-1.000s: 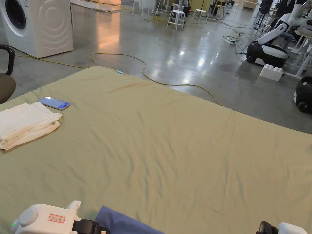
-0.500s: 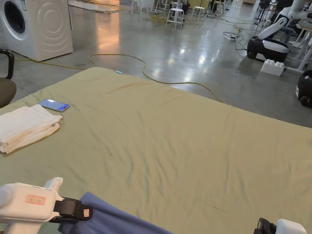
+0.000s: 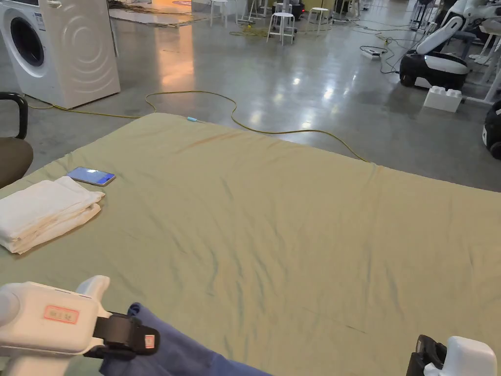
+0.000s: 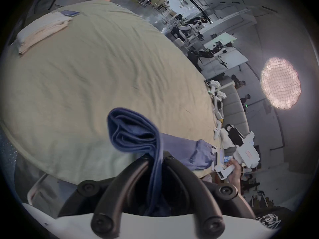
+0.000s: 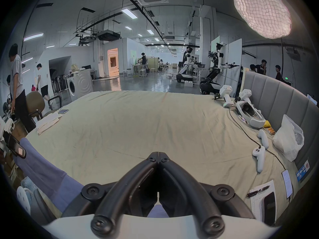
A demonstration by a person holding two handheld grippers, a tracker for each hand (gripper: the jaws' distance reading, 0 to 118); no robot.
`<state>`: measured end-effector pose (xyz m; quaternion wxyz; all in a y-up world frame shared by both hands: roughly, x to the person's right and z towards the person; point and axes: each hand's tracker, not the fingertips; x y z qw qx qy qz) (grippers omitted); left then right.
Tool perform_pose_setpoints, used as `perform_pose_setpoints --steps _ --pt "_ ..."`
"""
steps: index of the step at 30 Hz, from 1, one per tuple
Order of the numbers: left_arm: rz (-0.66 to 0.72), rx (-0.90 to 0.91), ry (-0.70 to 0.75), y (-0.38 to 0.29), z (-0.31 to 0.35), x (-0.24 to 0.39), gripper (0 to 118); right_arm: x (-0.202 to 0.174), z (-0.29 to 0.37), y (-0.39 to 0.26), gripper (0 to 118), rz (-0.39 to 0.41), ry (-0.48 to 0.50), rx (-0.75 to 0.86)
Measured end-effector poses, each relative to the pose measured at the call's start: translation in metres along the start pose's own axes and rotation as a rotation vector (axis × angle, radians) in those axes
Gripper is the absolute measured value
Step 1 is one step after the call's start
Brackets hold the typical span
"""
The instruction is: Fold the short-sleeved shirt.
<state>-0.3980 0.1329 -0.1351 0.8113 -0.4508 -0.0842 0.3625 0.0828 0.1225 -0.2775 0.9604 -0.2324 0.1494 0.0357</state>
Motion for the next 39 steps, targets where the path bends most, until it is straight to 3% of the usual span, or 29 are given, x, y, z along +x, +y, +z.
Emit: perform_pose_setpoints --steps 7,17,22,26,28,30,31,37,39 --pt "-0.071 -0.138 -0.095 -0.021 -0.069 0.079 9 0.012 0.006 -0.007 0 -0.018 -0.016 -0.01" --pt "-0.099 -0.276 0.059 -0.052 -0.203 0.123 9 0.039 0.015 -0.026 0 -0.048 -0.071 -0.043" --pt "-0.111 -0.325 0.142 -0.062 -0.238 0.125 9 0.054 0.01 -0.038 0 -0.067 -0.095 -0.061" --pt "-0.12 -0.327 0.169 -0.068 -0.242 0.127 9 0.054 0.017 -0.037 0 -0.071 -0.107 -0.067" --pt "-0.099 -0.337 0.145 -0.067 -0.238 0.123 22 0.053 0.02 -0.036 0 -0.071 -0.108 -0.071" --pt "-0.053 -0.354 0.072 -0.067 -0.227 0.125 46 0.052 0.021 -0.036 0 -0.072 -0.108 -0.074" --pt "-0.041 -0.351 0.054 -0.067 -0.221 0.125 52 0.052 0.021 -0.036 0 -0.072 -0.109 -0.074" --pt "-0.067 -0.255 -0.004 -0.051 -0.179 0.125 51 0.052 0.025 -0.036 0 -0.07 -0.11 -0.074" --pt "-0.089 -0.212 0.042 -0.047 -0.176 0.122 40 0.051 0.025 -0.036 0 -0.072 -0.107 -0.077"
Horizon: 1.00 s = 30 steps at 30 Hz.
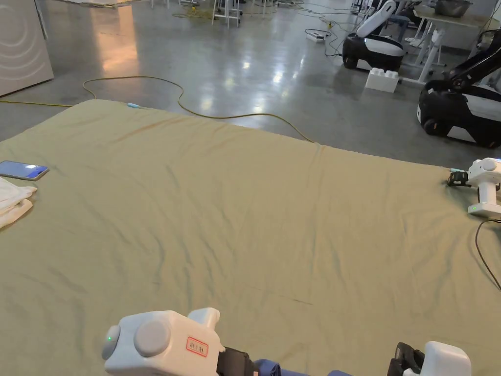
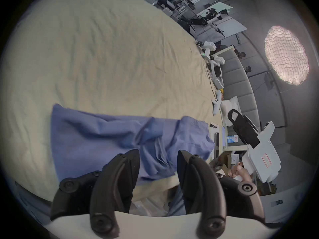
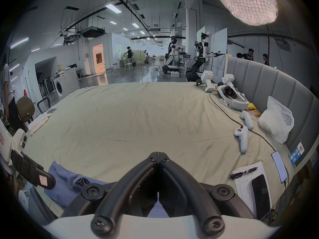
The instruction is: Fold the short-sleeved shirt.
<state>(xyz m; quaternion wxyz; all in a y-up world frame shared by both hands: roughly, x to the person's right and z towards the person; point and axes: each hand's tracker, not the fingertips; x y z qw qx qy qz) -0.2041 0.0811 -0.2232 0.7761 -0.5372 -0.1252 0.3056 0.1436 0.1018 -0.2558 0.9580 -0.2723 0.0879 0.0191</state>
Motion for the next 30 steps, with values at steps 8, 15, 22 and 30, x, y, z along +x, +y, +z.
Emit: perform_pose_setpoints --steps 8,15,22,30 --pt "-0.037 -0.028 0.089 0.013 -0.056 -0.011 20 -0.001 0.001 -0.002 0 0.001 -0.001 -0.013" --pt "-0.133 -0.107 0.119 -0.001 -0.103 0.014 20 0.001 0.0 -0.006 0 -0.004 -0.007 -0.035" --pt "-0.14 -0.118 0.073 -0.02 -0.096 0.019 20 -0.001 0.0 -0.009 0 -0.005 0.003 -0.049" --pt "-0.119 -0.058 0.069 -0.026 -0.074 0.021 20 -0.005 0.001 -0.009 0 -0.002 0.014 -0.057"
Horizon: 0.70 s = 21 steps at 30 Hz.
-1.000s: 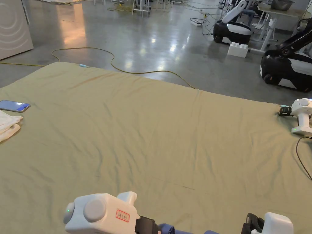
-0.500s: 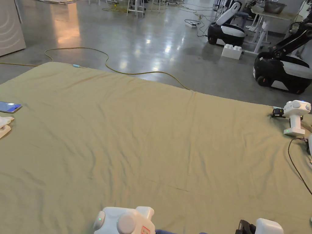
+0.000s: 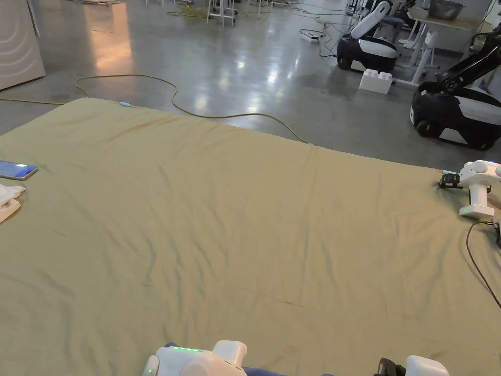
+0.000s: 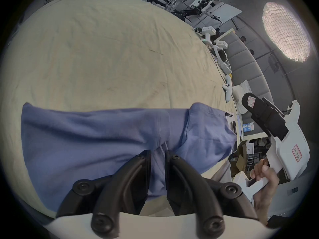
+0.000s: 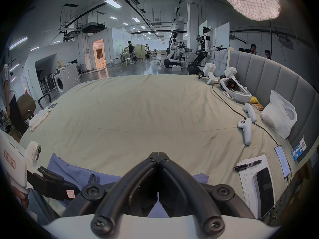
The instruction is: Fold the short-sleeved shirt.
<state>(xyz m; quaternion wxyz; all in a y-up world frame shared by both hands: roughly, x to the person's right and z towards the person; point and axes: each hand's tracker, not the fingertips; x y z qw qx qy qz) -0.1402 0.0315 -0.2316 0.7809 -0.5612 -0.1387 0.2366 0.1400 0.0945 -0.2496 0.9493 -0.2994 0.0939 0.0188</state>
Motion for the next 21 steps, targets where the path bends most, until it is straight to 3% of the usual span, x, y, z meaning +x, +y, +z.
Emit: perform_pose_setpoints --steps 5,14,21 --pt "-0.03 -0.082 0.052 -0.016 -0.013 0.004 20 0.0 -0.001 0.0 0 -0.003 0.0 0.002" --pt "-0.083 -0.079 -0.008 -0.032 -0.016 0.013 20 -0.005 -0.001 -0.004 0 -0.003 0.007 -0.006" --pt "-0.047 0.032 -0.118 -0.021 0.047 -0.023 20 -0.01 -0.004 0.0 0 -0.011 0.023 -0.002"
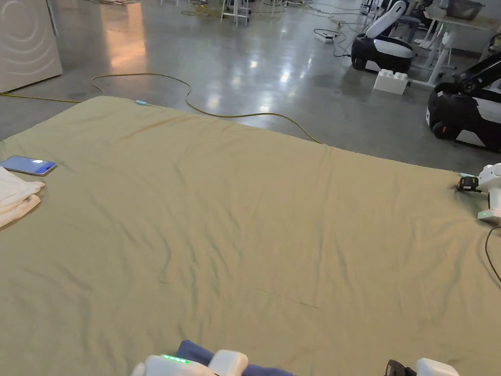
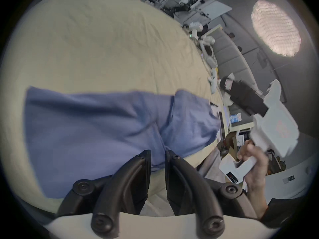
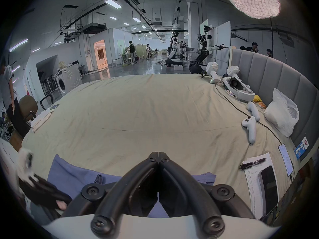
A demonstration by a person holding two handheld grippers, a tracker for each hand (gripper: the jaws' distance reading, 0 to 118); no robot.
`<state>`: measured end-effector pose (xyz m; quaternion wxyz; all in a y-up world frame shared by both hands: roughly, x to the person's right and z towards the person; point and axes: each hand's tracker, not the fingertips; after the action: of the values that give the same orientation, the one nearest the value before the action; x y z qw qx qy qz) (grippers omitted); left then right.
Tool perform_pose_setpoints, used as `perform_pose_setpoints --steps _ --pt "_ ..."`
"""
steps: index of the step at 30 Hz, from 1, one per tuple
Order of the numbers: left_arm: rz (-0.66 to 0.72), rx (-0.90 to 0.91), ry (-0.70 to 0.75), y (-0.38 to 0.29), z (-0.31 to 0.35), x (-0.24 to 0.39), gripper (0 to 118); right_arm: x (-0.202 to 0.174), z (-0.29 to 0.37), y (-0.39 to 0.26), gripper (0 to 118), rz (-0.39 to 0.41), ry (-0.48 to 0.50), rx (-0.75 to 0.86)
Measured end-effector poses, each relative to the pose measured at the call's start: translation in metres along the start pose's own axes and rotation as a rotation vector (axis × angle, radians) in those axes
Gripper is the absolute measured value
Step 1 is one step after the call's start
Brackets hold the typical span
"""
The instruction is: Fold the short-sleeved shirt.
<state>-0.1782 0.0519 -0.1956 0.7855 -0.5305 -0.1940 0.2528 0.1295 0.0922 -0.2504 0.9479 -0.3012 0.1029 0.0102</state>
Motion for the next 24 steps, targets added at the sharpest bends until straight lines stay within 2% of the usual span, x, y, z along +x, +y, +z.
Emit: perform_pose_setpoints --steps 2,6,10,14,19,22,24 --pt "0.0 0.075 0.048 0.005 0.029 -0.019 23 -0.003 0.0 0.002 0 0.003 0.008 0.008" --pt "0.086 0.152 0.081 0.015 0.08 -0.066 54 -0.01 -0.001 0.006 0 0.013 0.022 0.012" --pt "0.18 0.17 0.055 0.012 0.095 -0.109 55 -0.014 -0.003 0.008 0 0.025 0.022 0.008" --pt "0.253 0.166 -0.049 0.006 0.078 -0.149 55 -0.012 -0.008 0.007 0 0.019 0.021 0.004" --pt "0.313 0.058 -0.207 -0.003 0.045 -0.151 55 -0.009 -0.012 0.004 0 0.017 0.012 -0.001" --pt "0.318 0.089 -0.321 -0.003 0.035 -0.149 55 -0.008 -0.01 0.005 0 0.02 0.002 -0.003" --pt "0.328 0.074 -0.319 -0.006 0.025 -0.153 55 -0.007 -0.009 0.006 0 0.016 -0.002 -0.005"
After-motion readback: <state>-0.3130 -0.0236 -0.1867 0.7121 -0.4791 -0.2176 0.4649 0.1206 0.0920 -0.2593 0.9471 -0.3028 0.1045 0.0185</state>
